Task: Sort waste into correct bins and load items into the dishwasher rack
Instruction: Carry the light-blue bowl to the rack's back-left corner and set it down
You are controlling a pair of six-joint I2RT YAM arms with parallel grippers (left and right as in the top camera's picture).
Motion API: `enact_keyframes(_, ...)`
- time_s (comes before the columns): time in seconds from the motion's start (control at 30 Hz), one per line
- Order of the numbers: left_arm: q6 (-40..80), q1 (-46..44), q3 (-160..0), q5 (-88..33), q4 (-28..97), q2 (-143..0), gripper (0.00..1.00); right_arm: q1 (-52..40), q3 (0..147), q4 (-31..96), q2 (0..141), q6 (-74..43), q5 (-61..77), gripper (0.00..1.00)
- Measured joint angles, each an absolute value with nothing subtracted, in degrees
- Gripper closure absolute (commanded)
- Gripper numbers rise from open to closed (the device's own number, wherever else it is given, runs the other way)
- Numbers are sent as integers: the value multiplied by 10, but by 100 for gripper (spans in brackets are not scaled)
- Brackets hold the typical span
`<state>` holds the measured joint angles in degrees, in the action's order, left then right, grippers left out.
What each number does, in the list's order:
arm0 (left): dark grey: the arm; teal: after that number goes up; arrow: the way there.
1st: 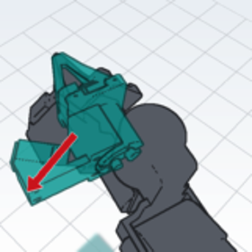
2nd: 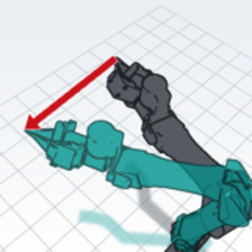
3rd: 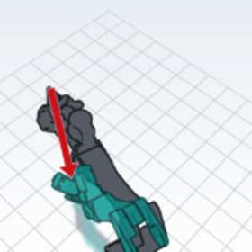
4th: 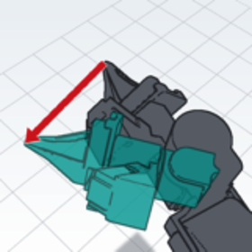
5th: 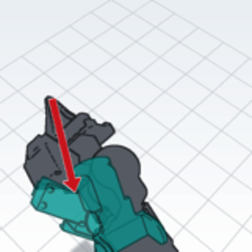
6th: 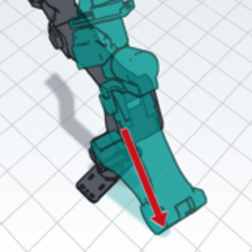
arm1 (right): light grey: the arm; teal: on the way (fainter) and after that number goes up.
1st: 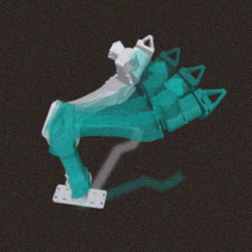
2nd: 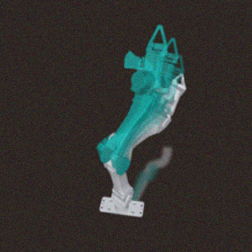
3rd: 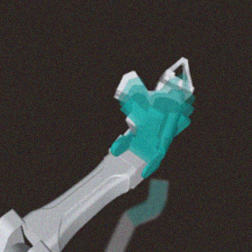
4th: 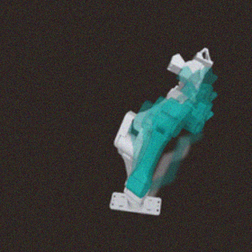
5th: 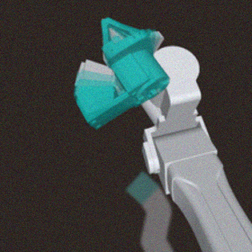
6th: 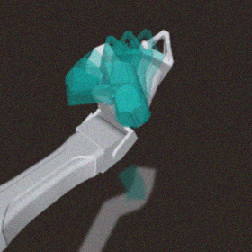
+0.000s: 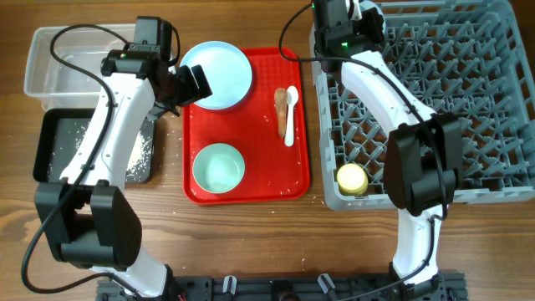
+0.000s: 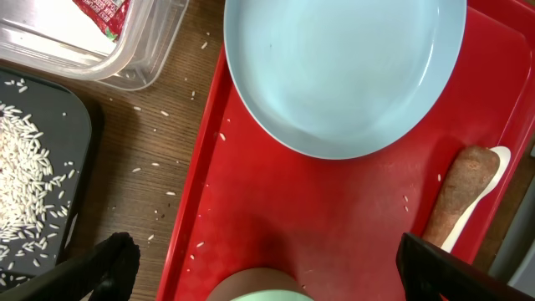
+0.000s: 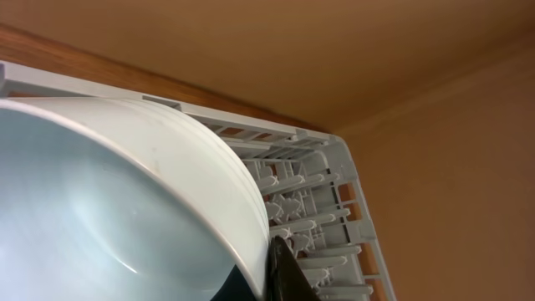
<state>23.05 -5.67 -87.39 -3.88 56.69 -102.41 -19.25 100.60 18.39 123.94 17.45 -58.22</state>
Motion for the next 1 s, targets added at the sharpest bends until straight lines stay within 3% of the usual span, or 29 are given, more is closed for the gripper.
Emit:
enact_keyframes(0.07, 230, -57, -874, -39, 567, -1024, 0, -197, 1006, 191, 1239, 175, -581, 73)
enact_keyframes(0.13, 230, -57, -874, -39, 567, -1024, 0, -205, 1006, 206, 1239, 180, -575, 43)
enact_keyframes(0.27, 230, -57, -874, -39, 567, -1024, 0, -220, 1006, 233, 1240, 181, -559, 28)
enact_keyframes(0.53, 230, -57, -874, -39, 567, -1024, 0, -230, 1006, 257, 1241, 179, -546, 16)
enact_keyframes(0.73, 230, -57, -874, -39, 567, -1024, 0, -247, 1006, 300, 1241, 99, -509, 15)
enact_keyframes(0.87, 230, -57, -874, -39, 567, -1024, 0, -237, 1005, 364, 1232, -14, -375, 15)
enact_keyframes(1.0, 230, -57, -874, -39, 567, -1024, 0, -198, 1005, 375, 1162, -84, -145, 12)
